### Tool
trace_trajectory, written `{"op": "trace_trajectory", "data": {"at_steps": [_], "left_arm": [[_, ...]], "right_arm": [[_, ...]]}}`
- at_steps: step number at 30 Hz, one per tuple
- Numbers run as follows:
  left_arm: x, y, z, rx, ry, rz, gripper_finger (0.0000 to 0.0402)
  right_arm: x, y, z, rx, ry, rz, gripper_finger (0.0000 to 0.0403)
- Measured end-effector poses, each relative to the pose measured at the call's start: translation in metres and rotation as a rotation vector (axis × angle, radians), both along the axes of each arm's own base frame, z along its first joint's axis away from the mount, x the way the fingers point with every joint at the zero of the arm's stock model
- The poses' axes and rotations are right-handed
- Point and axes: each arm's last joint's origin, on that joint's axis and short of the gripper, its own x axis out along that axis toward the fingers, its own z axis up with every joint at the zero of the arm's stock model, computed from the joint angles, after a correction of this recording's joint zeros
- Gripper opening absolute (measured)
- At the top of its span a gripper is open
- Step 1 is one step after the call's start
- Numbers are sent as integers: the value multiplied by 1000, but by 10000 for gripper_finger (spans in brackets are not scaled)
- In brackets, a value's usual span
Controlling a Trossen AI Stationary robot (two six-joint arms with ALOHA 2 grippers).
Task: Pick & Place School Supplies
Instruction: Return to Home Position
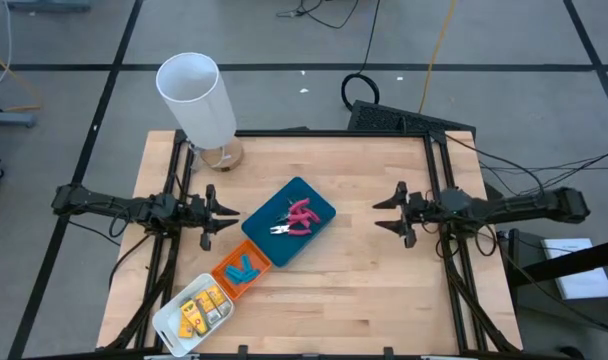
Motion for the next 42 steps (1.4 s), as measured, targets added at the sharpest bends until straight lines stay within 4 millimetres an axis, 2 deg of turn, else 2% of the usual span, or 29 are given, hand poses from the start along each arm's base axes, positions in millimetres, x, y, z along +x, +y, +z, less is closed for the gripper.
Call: {"op": "trace_trajectory", "data": {"at_steps": [12, 21, 29, 42], "left_arm": [[0, 0, 0, 0, 0, 0, 97], [0, 0, 0, 0, 0, 0, 97], [0, 0, 0, 0, 0, 0, 97], [0, 0, 0, 0, 0, 0, 97]], "right_arm": [[-12, 0, 3, -63, -115, -4, 227], [-17, 0, -1, -96, -81, -11, 226], [-20, -3, -13, -114, 41, -92, 226], [-25, -2, -7, -154, -23, -100, 228]]}}
